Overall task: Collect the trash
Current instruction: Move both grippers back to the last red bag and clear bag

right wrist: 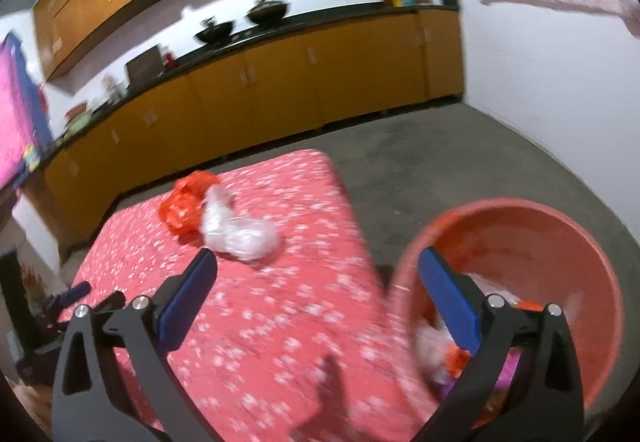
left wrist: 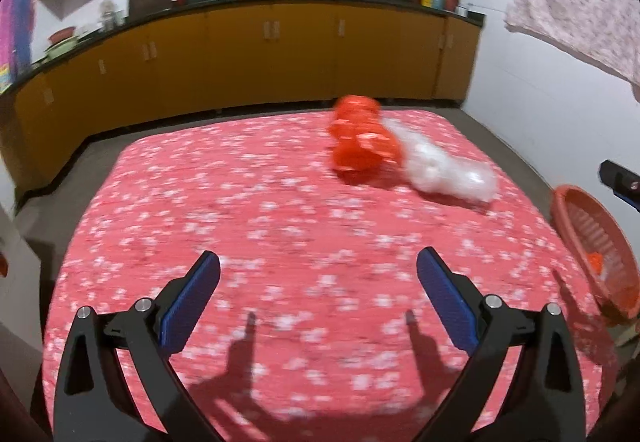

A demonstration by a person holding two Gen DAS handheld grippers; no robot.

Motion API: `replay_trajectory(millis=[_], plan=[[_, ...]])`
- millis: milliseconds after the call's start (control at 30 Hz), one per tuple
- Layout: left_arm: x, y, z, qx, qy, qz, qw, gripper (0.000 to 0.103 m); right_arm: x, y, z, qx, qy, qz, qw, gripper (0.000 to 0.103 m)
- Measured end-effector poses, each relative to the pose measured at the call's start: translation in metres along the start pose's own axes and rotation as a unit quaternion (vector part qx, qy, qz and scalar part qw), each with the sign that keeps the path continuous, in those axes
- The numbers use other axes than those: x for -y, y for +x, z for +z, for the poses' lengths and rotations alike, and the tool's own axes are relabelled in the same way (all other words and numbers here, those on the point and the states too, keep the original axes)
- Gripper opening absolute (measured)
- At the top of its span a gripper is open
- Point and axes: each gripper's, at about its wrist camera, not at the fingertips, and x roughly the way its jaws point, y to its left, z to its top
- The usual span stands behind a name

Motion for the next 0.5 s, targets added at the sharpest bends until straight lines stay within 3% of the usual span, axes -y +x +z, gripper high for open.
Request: replay_trajectory(millis=[233, 500], plan=[[-0.043, 0.013, 0.006, 0.004, -0.034, 0.026, 0.9991, 0.099, -0.065, 0.074, 0.012, -0.023, -0.117, 0.000, 0.993, 0.099], [-0.065, 0.033, 0.016, 0.002, -0.066, 0.025, 0.9975, 0.099, -0.080, 0.137, 0.025, -0.080, -0.123, 0.022, 0.989, 0.099]])
